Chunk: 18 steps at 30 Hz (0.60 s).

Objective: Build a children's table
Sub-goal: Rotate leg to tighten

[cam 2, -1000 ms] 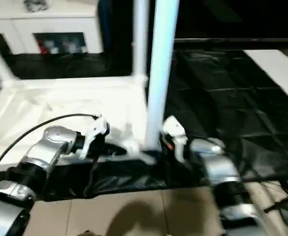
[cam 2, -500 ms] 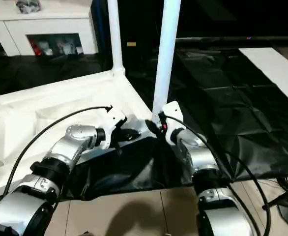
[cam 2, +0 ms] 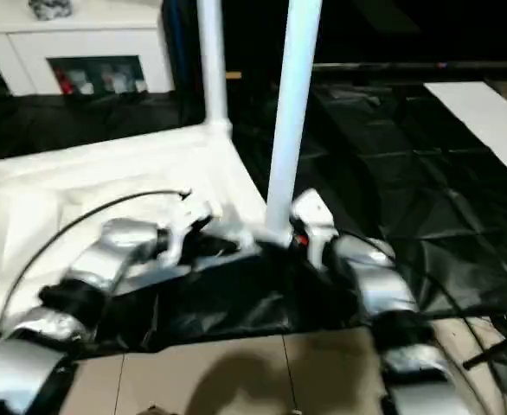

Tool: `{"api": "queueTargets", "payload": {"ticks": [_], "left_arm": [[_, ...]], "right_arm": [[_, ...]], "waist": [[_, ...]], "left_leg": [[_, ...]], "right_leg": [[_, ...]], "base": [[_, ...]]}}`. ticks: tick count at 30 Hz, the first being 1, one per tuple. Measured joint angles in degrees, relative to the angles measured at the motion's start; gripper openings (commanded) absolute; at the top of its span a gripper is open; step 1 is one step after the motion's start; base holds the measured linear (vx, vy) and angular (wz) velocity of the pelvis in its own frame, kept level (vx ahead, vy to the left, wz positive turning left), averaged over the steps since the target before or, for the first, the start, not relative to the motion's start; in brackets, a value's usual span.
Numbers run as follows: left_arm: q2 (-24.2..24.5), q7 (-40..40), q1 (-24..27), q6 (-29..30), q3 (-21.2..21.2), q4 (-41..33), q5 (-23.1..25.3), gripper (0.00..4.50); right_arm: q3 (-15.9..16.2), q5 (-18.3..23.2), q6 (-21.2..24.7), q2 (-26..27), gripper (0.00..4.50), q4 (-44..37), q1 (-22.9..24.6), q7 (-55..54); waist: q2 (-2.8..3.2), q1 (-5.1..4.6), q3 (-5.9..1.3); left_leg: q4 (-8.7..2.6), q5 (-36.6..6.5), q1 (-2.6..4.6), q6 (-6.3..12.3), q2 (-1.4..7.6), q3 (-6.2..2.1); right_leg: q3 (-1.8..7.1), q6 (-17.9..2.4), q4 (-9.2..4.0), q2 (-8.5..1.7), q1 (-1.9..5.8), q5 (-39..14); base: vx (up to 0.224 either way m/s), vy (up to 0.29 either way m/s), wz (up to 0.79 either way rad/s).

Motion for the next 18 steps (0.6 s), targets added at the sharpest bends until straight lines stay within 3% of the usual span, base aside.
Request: {"api": "queueTargets", "payload": {"ticks": [2, 10, 11, 18], "left_arm": [[1.1, -3.5, 0.8, 0.0, -1.0, -1.3, -0.6, 0.0], [3.0, -8.6, 1.7, 0.1, -1.6, -2.9, -1.0, 0.0], [3.1, -9.2, 1.8, 0.1, -1.7, -3.0, -1.0, 0.0], [3.7, -10.8, 1.8, 0.6, -2.2, -3.2, -1.2, 0.0]], "right_arm": [[1.1, 1.1, 0.4, -1.1, 3.8, -1.6, 0.8, 4.6], [3.8, 1.6, 2.7, -4.1, 3.8, -5.1, 1.4, 12.2], [4.1, 1.6, 2.8, -4.4, 3.55, -5.7, 1.6, 12.9], [4.2, 1.6, 3.7, -4.6, 3.1, -6.3, 1.8, 14.0]], "waist": [[0.02, 0.63, 0.02], [0.08, 0.9, 0.07], [0.07, 0.99, 0.07], [0.07, 1.12, 0.07]], "left_leg": [[0.04, 0.0, 0.02, 0.0, 0.03, 0.0], [0.29, 0.0, -0.06, 0.02, 0.04, -0.01], [0.29, 0.0, -0.06, 0.02, 0.05, -0.01], [0.33, 0.0, -0.06, 0.02, 0.05, -0.01]], "right_leg": [[-0.02, 0.0, 0.02, 0.0, -0.02, 0.0], [0.01, 0.0, 0.08, -0.03, -0.03, 0.0], [0.0, 0.0, 0.08, -0.03, -0.03, 0.0], [0.01, 0.0, 0.09, -0.03, -0.02, 0.0]], "base": [[0.0, 0.0, 0.0], [0.0, 0.0, 0.0], [0.0, 0.0, 0.0], [0.0, 0.0, 0.0]]}}
